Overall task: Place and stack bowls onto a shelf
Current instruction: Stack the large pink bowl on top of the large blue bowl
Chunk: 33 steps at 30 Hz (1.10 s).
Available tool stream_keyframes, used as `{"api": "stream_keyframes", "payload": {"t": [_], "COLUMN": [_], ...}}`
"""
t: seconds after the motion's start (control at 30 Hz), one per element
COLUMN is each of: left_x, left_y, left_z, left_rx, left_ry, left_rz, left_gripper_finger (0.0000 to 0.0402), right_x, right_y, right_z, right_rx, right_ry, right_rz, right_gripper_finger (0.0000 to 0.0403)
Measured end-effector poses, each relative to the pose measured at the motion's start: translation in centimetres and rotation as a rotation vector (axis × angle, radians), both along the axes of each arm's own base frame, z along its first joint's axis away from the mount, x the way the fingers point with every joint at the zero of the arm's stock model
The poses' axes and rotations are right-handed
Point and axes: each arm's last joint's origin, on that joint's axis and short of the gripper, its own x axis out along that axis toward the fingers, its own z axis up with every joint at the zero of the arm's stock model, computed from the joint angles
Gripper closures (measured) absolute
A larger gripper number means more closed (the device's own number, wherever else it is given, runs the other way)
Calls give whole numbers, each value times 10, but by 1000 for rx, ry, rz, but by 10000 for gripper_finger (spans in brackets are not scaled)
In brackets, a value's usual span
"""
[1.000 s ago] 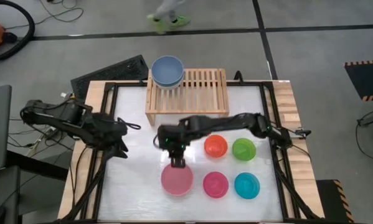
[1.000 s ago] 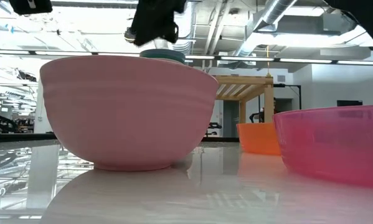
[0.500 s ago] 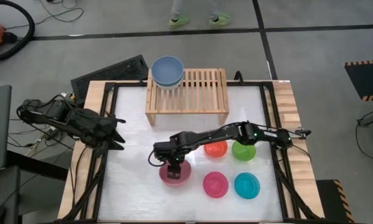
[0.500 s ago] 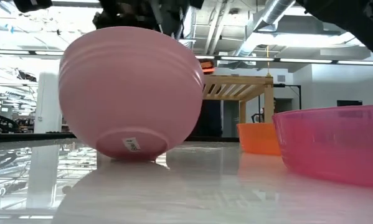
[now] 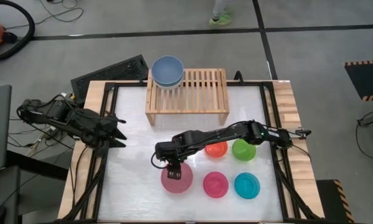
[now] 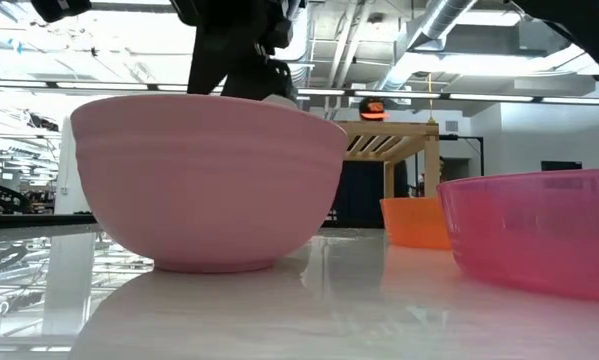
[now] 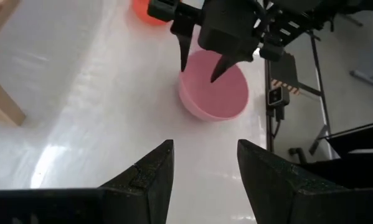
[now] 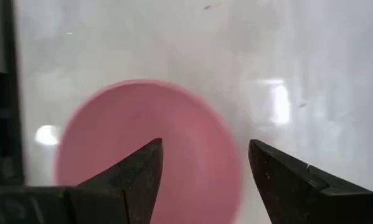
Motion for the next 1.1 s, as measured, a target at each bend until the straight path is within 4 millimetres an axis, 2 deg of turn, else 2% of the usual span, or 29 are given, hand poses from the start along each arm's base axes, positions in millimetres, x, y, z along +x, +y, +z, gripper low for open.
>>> {"api": "stream_keyframes", "payload": {"t": [0.13, 0.27, 0.43, 0.53, 0.67, 0.8, 0.87, 0.9, 1.03, 1.1], "left_x": [0, 1, 1, 0, 0, 0, 0, 0, 0, 1], "left_y": [1, 1, 1, 2, 2, 2, 2, 2, 3, 3], "left_z": [0, 0, -1, -2, -2, -2, -2, -2, -2, -2], "left_rx": [31, 48, 54, 61, 74, 76, 76, 76, 89, 98], "left_ry": [-8, -8, 3, 13, 10, 10, 9, 10, 5, 2], "left_rz": [14, 17, 19, 22, 39, 41, 41, 41, 60, 76], "left_gripper_finger": [241, 241, 241, 241, 241, 241, 241, 241, 241, 241], "right_x": [1, 11, 15, 14, 14, 11, 10, 9, 2, -4], "right_y": [-4, -10, -12, -10, -11, -11, -10, -11, -14, -21], "right_z": [-3, -24, -36, -58, -70, -78, -78, -73, -52, -31], "right_rx": [-71, -57, -40, -45, -52, -55, -46, -37, -18, -10], "right_ry": [-8, 10, 29, 117, 165, 219, 231, 229, 228, 213], "right_rz": [38, 75, 130, 133, 141, 137, 131, 131, 84, 52], "right_gripper_finger": [138, 138, 147, 159, 208, 302, 363, 377, 378, 378]}}
